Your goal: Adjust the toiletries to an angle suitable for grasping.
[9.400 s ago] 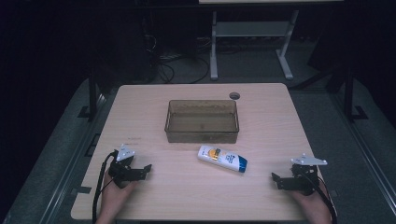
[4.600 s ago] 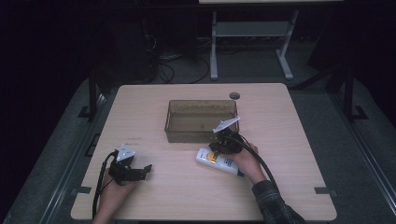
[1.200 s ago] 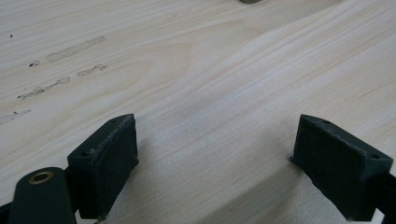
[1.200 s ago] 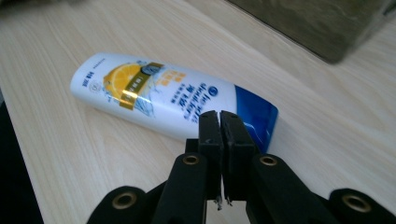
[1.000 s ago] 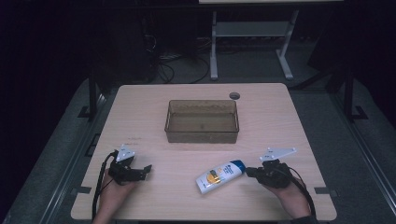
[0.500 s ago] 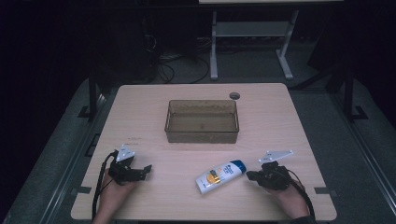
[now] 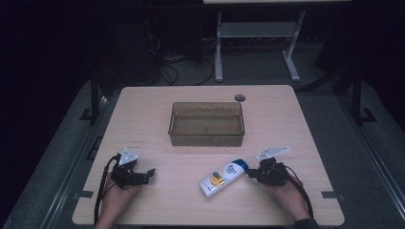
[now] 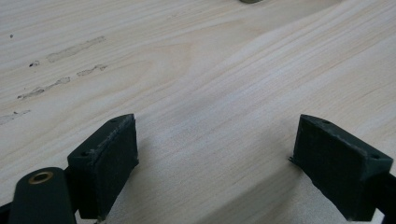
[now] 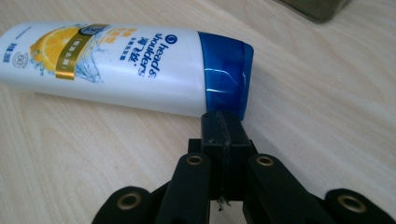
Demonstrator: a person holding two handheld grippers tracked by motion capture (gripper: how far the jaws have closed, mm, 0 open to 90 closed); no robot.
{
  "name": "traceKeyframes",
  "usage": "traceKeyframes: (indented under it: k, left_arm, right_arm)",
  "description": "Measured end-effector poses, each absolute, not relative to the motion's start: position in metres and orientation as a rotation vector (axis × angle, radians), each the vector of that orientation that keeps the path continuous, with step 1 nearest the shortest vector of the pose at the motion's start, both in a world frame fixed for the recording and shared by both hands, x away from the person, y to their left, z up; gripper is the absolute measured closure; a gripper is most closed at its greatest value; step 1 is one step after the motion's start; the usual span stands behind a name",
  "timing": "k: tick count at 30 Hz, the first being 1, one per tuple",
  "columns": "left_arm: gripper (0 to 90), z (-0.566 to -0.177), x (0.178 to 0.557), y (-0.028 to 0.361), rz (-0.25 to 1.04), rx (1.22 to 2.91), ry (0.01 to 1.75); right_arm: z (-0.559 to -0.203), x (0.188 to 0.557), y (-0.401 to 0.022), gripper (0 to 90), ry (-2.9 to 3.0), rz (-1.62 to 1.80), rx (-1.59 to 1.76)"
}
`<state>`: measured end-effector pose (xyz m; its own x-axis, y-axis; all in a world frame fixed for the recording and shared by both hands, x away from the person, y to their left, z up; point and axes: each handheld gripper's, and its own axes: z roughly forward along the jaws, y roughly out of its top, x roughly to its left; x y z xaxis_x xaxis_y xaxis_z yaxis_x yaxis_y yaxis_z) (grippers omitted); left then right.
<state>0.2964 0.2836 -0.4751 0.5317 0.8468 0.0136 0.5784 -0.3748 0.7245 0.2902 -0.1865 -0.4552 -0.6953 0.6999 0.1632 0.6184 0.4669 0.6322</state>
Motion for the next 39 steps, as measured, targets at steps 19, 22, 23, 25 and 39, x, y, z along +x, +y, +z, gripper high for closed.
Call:
traceKeyframes:
  k: [19, 22, 23, 25, 39]
  left_arm:
    - [12.4, -0.475, 0.296, 0.284, 0.510, 2.096, 1.150]
    - [12.4, -0.475, 0.296, 0.284, 0.510, 2.095, 1.151]
    - [12.4, -0.475, 0.296, 0.284, 0.510, 2.095, 1.150]
    - [12.4, -0.475, 0.296, 0.284, 0.510, 2.094, 1.151]
    - [12.4, -0.475, 0.296, 0.283, 0.510, 2.090, 1.152]
  right_arm:
    - [-0.454, 0.322, -0.165, 89.7, 2.564, 1.034, 1.131]
    - [-0.453, 0.327, -0.161, 89.7, 2.559, 1.038, 1.137]
    - [-0.453, 0.328, -0.160, 89.7, 2.556, 1.042, 1.141]
    - [-0.453, 0.332, -0.157, 89.7, 2.553, 1.049, 1.136]
    - [-0.455, 0.350, -0.135, 89.7, 2.549, 1.061, 1.122]
